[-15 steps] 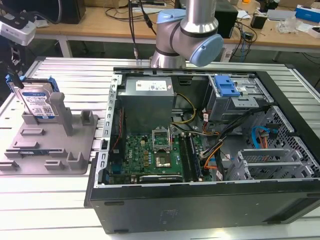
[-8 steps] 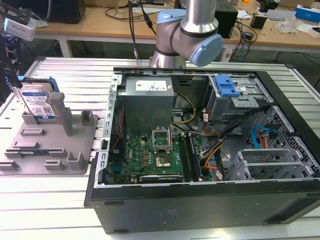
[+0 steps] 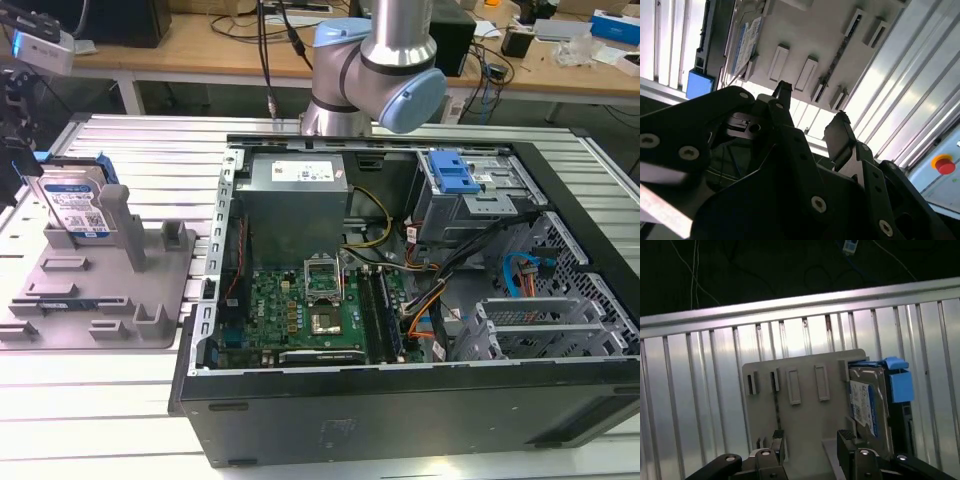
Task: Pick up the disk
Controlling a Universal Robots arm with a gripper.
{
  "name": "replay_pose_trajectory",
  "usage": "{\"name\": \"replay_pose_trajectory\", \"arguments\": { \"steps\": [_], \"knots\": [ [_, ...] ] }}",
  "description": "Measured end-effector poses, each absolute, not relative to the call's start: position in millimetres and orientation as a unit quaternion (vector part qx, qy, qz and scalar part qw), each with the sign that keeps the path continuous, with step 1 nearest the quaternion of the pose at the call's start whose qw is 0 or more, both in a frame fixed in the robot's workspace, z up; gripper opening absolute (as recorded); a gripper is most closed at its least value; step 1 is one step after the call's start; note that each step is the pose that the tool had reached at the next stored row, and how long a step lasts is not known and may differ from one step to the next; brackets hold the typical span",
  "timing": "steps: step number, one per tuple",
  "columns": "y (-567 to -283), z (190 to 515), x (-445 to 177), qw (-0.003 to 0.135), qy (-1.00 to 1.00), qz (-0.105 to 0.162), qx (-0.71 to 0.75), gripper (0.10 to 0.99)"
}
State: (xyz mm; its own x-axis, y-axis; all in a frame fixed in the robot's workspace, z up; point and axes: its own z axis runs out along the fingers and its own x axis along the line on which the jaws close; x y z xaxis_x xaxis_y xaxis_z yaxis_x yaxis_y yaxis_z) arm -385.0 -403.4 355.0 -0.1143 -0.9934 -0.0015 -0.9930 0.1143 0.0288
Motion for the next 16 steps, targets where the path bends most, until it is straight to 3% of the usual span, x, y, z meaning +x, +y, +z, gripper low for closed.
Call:
{"name": "replay_pose_trajectory", "arguments": {
  "steps": [16],
  "knots": [
    [-403.3,354.6,-383.6,0.004,-0.722,-0.006,0.692,0.541]
  ]
}}
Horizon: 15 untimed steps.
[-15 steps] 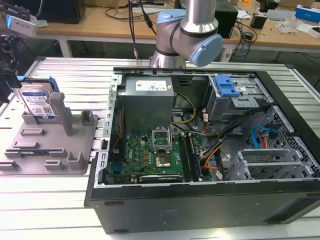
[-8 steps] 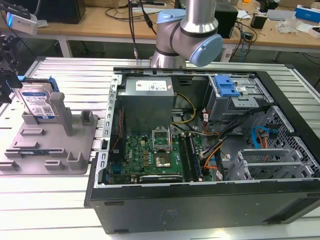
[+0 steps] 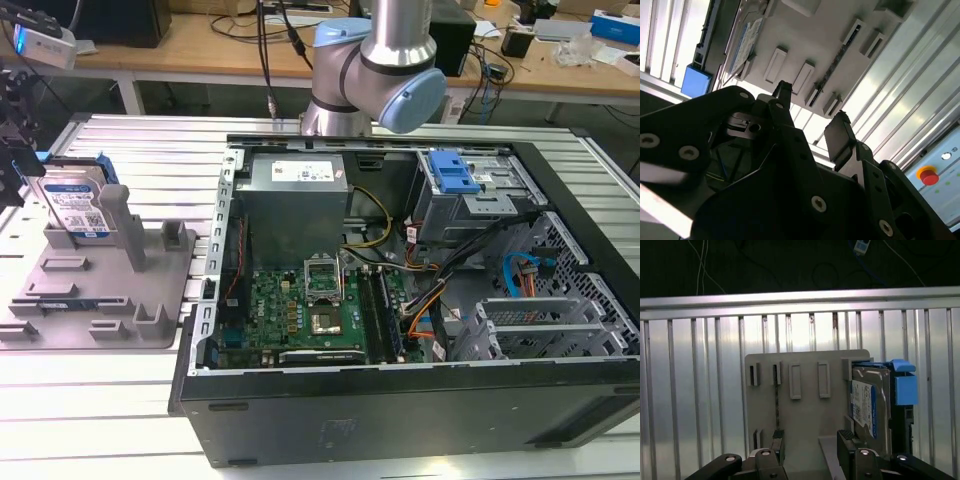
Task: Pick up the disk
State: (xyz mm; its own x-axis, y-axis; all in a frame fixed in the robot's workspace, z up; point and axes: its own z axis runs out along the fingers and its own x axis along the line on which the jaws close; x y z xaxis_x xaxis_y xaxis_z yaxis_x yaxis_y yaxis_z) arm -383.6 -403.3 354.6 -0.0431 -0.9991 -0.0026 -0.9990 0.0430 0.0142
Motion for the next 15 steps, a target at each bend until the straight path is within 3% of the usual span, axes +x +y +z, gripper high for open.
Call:
{"name": "replay_pose_trajectory", "arguments": {
  "steps": [15],
  "knots": [
    [-337.2,354.1,-413.6,0.004,-0.720,-0.006,0.694,0.541]
  ]
}}
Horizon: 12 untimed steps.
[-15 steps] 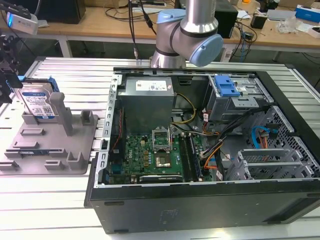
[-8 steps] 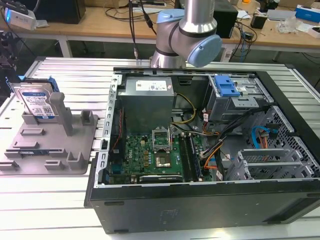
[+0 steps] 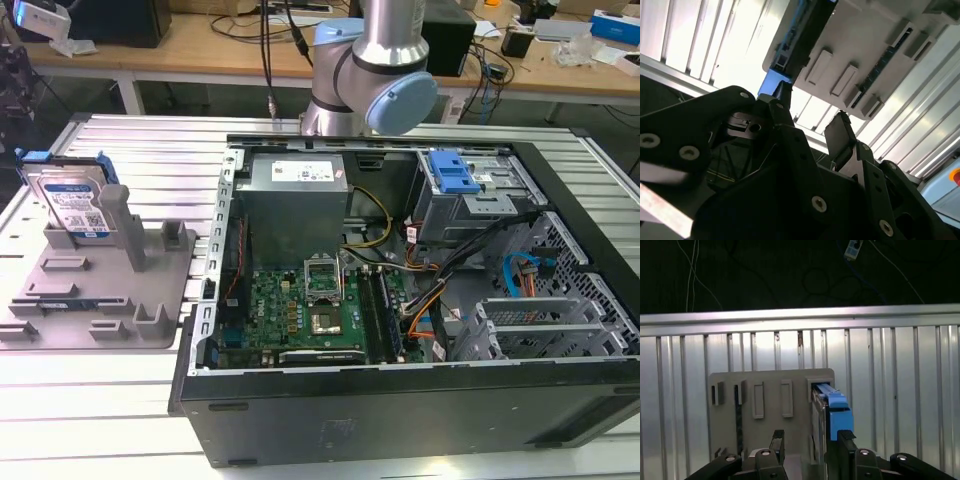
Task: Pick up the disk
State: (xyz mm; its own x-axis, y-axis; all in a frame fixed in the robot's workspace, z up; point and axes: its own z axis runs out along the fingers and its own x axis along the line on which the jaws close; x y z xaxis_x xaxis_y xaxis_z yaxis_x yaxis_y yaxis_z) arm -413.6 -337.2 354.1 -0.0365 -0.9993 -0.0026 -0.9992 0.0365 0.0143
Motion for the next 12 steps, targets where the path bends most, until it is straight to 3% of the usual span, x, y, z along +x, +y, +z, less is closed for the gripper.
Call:
{"name": "replay_pose_trajectory", "arguments": {
  "steps": [12],
  "knots": [
    [-326.5,352.3,-418.0,0.004,-0.715,-0.006,0.699,0.541]
  ]
}}
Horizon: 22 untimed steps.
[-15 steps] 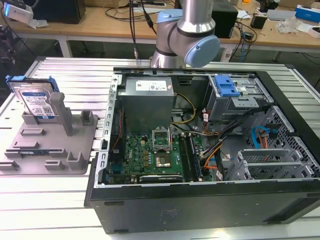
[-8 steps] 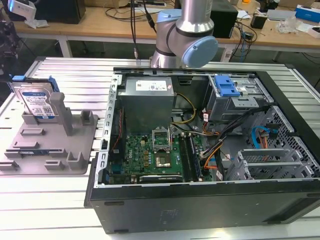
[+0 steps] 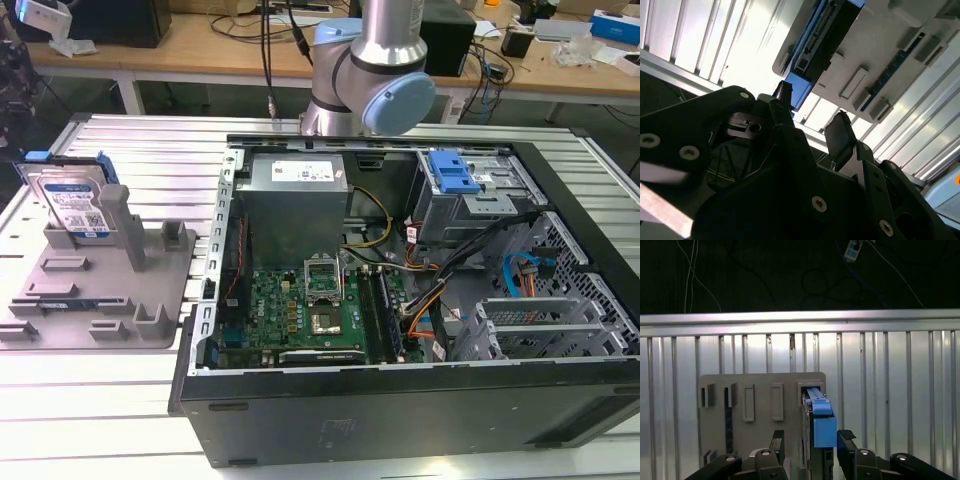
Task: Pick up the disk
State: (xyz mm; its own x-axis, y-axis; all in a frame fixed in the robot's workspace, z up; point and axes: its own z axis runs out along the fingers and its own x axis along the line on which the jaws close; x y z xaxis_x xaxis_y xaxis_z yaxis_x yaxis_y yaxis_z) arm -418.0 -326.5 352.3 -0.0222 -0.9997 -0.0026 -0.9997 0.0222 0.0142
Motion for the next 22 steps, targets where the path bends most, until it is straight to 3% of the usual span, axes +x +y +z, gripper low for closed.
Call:
{"name": "replay_pose_trajectory", "arguments": {
  "steps": [22],
  "knots": [
    [-315.3,333.2,-418.0,0.004,-0.715,-0.006,0.700,0.541]
  ]
}}
